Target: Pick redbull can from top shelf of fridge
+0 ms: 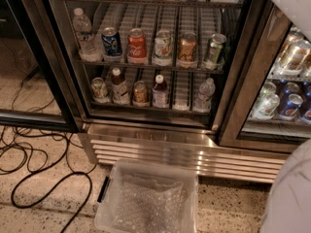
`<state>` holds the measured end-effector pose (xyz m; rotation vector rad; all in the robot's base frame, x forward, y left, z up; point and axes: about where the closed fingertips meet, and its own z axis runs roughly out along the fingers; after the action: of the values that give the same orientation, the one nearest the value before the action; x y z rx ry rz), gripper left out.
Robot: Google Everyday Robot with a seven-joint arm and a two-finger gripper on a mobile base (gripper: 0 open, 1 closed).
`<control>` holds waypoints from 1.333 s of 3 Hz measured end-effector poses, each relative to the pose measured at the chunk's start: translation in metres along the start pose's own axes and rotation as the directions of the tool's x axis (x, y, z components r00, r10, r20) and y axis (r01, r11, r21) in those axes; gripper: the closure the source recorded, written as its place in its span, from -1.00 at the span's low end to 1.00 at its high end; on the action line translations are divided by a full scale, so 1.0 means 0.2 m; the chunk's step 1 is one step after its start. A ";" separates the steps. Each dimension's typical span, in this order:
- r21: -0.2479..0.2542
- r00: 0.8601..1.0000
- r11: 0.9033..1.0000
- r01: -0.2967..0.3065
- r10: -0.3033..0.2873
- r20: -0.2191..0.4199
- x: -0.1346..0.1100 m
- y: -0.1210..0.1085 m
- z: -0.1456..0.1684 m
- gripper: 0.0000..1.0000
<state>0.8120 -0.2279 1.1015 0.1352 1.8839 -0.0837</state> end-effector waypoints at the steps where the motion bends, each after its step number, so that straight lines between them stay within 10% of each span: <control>1: -0.006 1.000 1.000 -0.006 0.006 -0.010 -0.02 0.00 -0.01 1.00; 3: -0.061 0.997 0.997 -0.044 0.040 -0.062 -0.08 -0.04 -0.14 1.00; 4: -0.188 0.980 0.979 -0.078 0.042 -0.192 -0.03 0.08 -0.28 1.00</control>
Offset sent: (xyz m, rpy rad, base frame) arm -0.0758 0.0500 0.0085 0.3815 0.4354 0.2873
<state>0.7642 -0.2058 1.1251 0.0678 2.0625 0.1601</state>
